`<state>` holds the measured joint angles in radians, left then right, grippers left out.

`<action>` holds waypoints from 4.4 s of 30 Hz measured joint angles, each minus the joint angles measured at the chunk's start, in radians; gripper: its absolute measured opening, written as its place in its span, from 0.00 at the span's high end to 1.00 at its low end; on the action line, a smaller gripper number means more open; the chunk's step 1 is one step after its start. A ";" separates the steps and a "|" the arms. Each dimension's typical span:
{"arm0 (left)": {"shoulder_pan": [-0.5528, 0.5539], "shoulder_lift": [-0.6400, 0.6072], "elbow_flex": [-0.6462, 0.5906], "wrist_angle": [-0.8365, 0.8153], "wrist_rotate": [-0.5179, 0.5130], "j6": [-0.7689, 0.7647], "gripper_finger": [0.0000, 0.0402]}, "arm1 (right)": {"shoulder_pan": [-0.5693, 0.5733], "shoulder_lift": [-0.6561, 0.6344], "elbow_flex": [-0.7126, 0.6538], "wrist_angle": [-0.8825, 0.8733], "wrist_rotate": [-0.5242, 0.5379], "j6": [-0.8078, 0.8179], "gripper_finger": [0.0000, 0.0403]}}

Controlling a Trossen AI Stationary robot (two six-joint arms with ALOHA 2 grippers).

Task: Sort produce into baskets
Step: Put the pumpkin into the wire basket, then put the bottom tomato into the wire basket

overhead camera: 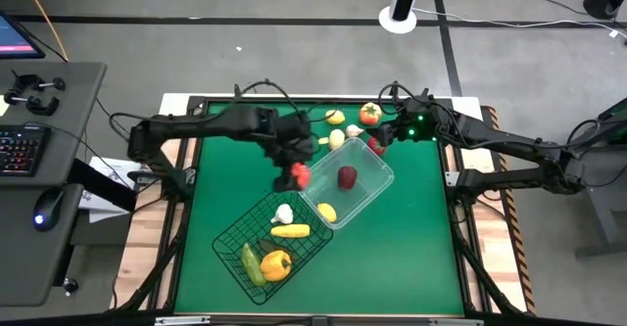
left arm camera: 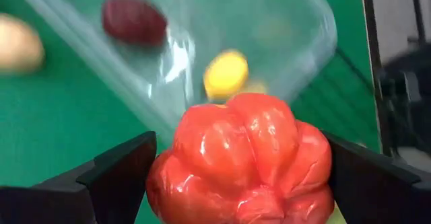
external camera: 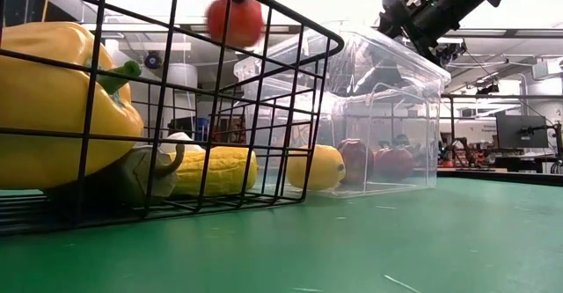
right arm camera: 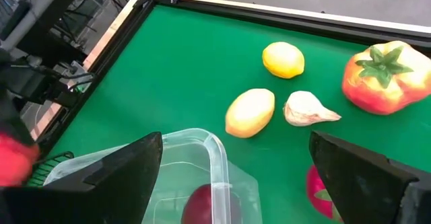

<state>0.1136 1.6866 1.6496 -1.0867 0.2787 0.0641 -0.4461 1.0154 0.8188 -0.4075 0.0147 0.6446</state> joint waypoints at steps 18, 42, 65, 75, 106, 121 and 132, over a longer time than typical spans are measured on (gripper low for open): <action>-0.404 -0.328 -0.296 -0.030 -0.333 -0.049 0.07 | 0.075 0.066 0.001 0.288 -0.240 0.022 0.09; -0.422 -0.181 -0.295 0.169 -0.345 -0.166 0.07 | 0.681 0.628 0.340 0.688 -0.071 -0.024 0.09; -0.582 -0.181 -0.295 0.269 -0.537 -0.180 0.07 | 0.807 0.829 0.605 0.611 0.087 -0.051 0.09; -0.602 -0.183 -0.282 0.263 -0.586 -0.200 0.07 | 0.804 0.832 0.605 0.488 0.117 -0.019 0.09; -0.279 -0.388 -0.324 0.506 -0.470 -0.247 0.07 | 0.675 0.381 0.577 -0.299 0.702 0.114 0.09; 0.125 -0.395 -0.488 1.048 -0.312 -0.583 0.07 | -0.074 0.124 0.048 -0.290 -0.026 0.153 0.09; 0.329 -0.402 -0.489 1.048 -0.246 -0.679 0.07 | -0.362 0.135 -0.084 -0.217 -0.188 0.103 0.09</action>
<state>0.4423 1.2849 1.1610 -0.0383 0.0322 -0.6148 -0.8079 1.1503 0.7353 -0.6246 -0.1730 0.7479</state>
